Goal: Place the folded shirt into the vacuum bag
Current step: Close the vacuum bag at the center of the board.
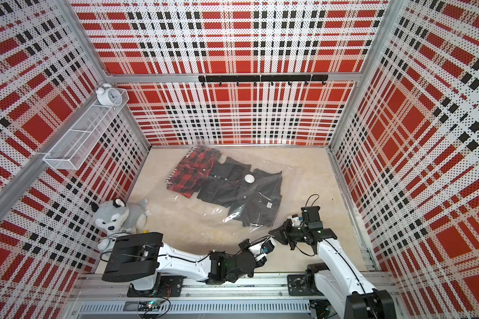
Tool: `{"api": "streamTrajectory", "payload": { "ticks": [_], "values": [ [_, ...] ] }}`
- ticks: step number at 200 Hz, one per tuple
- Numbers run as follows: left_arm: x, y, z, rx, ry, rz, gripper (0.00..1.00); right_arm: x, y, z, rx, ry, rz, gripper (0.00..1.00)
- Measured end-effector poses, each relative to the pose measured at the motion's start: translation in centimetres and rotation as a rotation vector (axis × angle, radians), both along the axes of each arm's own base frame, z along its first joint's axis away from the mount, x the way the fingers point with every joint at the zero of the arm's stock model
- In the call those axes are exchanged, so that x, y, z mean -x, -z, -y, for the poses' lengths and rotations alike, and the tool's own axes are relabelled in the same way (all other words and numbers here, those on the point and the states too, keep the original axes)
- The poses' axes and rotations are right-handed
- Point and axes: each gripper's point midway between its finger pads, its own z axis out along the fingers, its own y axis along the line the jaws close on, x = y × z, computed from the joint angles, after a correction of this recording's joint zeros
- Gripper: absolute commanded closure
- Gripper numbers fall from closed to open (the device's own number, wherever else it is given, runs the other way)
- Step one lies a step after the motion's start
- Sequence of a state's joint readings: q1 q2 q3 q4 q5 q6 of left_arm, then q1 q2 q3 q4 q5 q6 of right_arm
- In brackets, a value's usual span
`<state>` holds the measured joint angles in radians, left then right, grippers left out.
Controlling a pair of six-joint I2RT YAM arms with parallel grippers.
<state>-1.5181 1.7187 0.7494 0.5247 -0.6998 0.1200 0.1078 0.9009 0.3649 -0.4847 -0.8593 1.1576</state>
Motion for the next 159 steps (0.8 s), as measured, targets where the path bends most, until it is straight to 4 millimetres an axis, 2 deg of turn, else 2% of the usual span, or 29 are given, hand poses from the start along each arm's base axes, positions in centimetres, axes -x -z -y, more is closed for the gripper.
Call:
{"api": "streamTrajectory", "payload": {
  "ticks": [28,159],
  "values": [
    [0.0,-0.4,-0.1,0.012,-0.001,0.0,1.0,-0.3,-0.2,0.2,0.013,0.005,0.008,1.0],
    [-0.1,-0.9,-1.3,0.022,0.031,-0.035,1.0,-1.7,1.3,1.1,0.078,0.03,-0.021,1.0]
  ]
}}
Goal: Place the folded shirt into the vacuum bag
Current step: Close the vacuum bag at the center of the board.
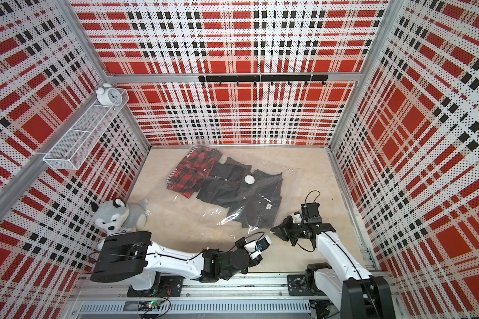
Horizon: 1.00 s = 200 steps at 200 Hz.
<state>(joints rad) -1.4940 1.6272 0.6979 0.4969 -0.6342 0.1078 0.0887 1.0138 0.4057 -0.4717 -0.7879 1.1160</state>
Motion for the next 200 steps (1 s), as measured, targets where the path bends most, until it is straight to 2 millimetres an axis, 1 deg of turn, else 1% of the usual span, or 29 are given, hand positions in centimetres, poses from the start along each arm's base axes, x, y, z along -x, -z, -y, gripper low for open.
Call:
{"api": "streamTrajectory", "payload": {
  "ticks": [31,75,153,200],
  "values": [
    [0.0,-0.2,-0.4,0.003,-0.001,-0.005,1.0,-0.7,0.1,0.1,0.009,0.002,0.001,1.0],
    [0.0,-0.7,-0.6,0.017,-0.004,-0.009,1.0,-1.7,0.4,0.9,0.022,0.028,0.02,1.0],
    [0.2,-0.9,-0.7,0.041,0.002,-0.031,1.0,-3.2,1.3,3.3,0.059,0.089,0.026,1.0],
    [0.4,-0.9,-0.6,0.055,-0.001,-0.046,1.0,-3.9,2.1,4.4,0.071,0.107,0.029,1.0]
  ]
}}
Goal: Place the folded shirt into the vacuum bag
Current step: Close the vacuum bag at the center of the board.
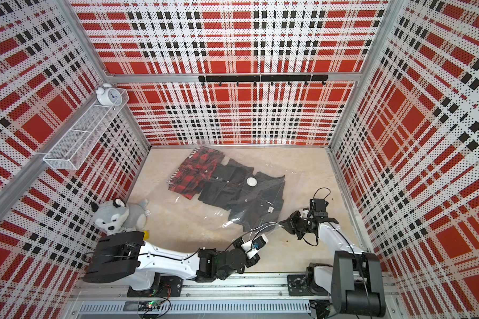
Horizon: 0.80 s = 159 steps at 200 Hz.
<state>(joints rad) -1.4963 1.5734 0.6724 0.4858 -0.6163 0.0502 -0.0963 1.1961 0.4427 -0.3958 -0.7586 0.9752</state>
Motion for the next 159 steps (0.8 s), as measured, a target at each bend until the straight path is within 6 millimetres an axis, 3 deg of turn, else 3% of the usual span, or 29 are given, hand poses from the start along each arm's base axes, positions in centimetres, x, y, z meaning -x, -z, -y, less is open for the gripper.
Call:
{"api": "streamTrajectory", "payload": {
  "ticks": [105,159],
  "values": [
    [0.5,0.3,0.4,0.068,-0.012,-0.087,1.0,-1.4,0.9,0.3,-0.014,-0.026,0.046,1.0],
    [1.4,1.7,1.4,0.084,0.003,-0.13,1.0,-1.4,1.4,1.1,0.058,-0.033,0.018,1.0]
  ]
}}
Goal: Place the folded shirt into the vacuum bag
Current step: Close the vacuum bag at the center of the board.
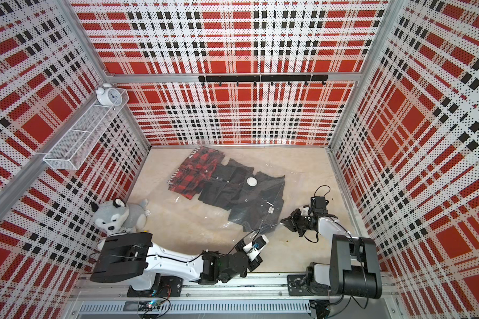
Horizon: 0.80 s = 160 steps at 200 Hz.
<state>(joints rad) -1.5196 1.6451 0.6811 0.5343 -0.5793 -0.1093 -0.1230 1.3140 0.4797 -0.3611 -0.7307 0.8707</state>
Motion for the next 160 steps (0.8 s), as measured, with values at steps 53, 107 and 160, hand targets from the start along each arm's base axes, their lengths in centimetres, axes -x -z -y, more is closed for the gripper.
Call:
{"api": "streamTrajectory", "payload": {
  "ticks": [53,107,160],
  "values": [
    [0.6,2.1,1.3,0.006,0.016,-0.053,1.0,0.3,1.1,1.7,0.097,0.039,-0.031,1.0],
    [0.8,2.9,1.7,0.018,0.018,-0.085,1.0,-0.2,2.2,1.5,0.028,0.053,-0.026,1.0],
    [0.4,2.9,0.4,0.033,0.001,-0.1,1.0,-1.4,2.2,1.6,-0.02,0.057,-0.024,1.0]
  ]
}}
